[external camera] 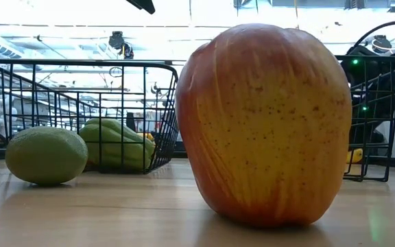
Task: Sort produce into baskets
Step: Put the green cucumber into the left black wire basket
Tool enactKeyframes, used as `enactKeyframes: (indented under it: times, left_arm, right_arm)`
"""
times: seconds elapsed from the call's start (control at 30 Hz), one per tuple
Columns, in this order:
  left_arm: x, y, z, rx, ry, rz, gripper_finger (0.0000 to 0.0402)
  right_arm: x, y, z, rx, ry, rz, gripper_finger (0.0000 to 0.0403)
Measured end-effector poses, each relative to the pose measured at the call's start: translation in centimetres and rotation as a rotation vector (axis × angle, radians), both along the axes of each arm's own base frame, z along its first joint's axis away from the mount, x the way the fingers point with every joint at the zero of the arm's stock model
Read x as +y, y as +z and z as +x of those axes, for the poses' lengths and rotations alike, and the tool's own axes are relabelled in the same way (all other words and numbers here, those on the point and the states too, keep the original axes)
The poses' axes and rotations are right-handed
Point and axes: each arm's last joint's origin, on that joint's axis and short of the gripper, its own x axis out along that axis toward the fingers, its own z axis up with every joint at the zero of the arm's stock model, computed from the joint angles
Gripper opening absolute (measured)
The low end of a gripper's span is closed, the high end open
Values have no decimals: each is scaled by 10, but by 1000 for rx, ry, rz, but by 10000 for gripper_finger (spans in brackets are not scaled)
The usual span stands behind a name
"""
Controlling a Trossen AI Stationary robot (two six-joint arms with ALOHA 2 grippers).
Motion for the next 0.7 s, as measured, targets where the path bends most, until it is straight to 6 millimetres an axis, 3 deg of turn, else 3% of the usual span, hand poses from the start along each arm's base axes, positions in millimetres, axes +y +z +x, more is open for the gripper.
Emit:
enactKeyframes:
  times: [0.27, 0.7]
  left_arm:
    - [0, 0, 0, 0, 0, 0, 350]
    - [0, 0, 0, 3, 0, 1, 350]
  right_arm:
    - [-6, 24, 13, -46, 11, -37, 172]
    - [-16, 104, 28, 131, 24, -142, 172]
